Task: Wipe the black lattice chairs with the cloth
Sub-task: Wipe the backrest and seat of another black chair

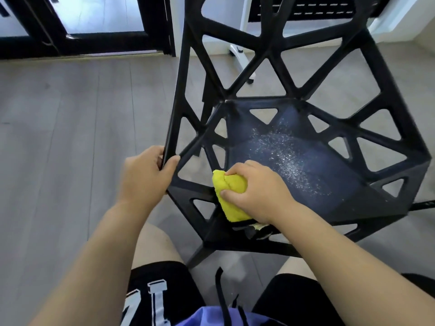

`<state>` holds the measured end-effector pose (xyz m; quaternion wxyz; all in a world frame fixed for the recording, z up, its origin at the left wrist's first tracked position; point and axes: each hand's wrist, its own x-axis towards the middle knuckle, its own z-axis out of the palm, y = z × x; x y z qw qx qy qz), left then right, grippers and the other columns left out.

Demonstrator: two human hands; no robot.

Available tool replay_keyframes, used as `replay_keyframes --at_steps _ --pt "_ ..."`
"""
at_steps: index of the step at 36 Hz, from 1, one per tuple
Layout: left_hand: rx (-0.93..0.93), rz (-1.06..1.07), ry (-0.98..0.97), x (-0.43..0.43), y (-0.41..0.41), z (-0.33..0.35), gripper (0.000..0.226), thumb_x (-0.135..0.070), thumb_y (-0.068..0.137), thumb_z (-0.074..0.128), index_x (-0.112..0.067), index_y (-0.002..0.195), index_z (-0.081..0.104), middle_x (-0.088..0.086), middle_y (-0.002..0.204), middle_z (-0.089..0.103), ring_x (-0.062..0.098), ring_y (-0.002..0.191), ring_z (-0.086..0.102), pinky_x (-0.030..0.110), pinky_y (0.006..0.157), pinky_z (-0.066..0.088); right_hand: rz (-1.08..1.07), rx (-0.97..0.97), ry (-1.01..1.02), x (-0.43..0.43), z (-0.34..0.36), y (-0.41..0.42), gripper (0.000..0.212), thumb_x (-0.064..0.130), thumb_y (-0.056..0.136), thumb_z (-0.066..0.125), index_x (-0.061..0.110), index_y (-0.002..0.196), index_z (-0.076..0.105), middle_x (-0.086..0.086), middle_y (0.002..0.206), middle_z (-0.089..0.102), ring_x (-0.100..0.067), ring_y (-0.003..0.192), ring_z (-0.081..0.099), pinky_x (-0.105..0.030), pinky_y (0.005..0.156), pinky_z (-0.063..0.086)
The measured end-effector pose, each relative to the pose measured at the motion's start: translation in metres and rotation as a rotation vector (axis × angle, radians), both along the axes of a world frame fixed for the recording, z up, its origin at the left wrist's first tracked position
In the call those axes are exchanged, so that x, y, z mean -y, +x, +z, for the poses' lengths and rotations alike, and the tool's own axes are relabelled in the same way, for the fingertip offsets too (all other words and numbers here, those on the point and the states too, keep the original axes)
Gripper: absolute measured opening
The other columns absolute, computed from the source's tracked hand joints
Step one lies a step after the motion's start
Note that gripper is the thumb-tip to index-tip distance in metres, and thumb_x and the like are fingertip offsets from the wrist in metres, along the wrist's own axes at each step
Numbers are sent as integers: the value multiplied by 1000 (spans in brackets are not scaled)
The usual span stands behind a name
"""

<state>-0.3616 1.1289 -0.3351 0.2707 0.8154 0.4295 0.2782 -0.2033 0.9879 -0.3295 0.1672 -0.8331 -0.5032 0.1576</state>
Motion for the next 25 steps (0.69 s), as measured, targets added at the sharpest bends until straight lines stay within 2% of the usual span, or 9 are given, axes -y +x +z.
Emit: replay_keyframes --at_steps 3,7,10,12,15,19,21,23,25 --pt "-22 88 109 5 2 5 15 -27 86 65 -14 79 63 -2 64 60 18 60 56 29 58 46 -12 -55 -8 -4 2 4 34 48 78 64 37 111 59 11 96 51 -14 95 52 -29 78 40" --pt "22 167 296 14 11 9 11 -19 85 65 -9 90 66 -2 79 54 14 72 48 20 57 34 -33 -133 17 -10 5 17 35 49 79 65 40 112 59 12 97 51 -13 95 52 -33 83 44" --pt "75 39 380 8 27 15 10 -17 86 65 -9 91 67 3 84 54 16 72 51 27 57 44 -66 -121 49 -15 5 29 37 45 81 65 38 116 56 11 101 49 -12 98 51 -32 85 43" --pt "66 -97 419 2 44 19 10 -19 86 64 -9 87 68 2 83 55 14 69 50 25 56 43 -111 -134 91 -20 4 41 39 43 81 65 36 118 56 10 103 48 -12 98 51 -33 87 43" --pt "-65 -228 470 -13 74 20 10 -18 85 65 -8 84 67 4 81 56 20 72 53 29 55 47 -177 -115 115 -31 3 62 41 40 83 63 36 123 53 10 108 45 -12 99 51 -32 85 42" --pt "-325 -271 504 -33 118 15 9 -4 72 71 -7 75 63 9 76 55 29 65 55 34 51 49 -244 -72 128 -49 4 94 47 35 87 60 32 132 49 3 117 42 -19 101 52 -31 86 42" --pt "-465 -256 494 -38 133 13 9 -6 84 54 -10 89 60 7 89 56 27 78 56 29 59 39 -255 -48 140 -60 3 109 48 33 87 59 30 134 48 0 121 41 -21 103 53 -31 85 42" --pt "-584 -217 529 -42 142 9 28 -9 87 34 -12 100 58 5 99 58 24 90 56 29 67 34 -252 -20 147 -71 1 122 47 32 89 58 28 135 47 -1 123 41 -21 104 52 -30 85 40" --pt "-709 -211 538 -41 146 1 25 -10 81 37 -14 87 61 2 86 62 21 80 60 29 65 34 -248 3 140 -84 -4 132 47 32 91 56 25 136 45 -2 123 40 -22 104 52 -30 84 38"
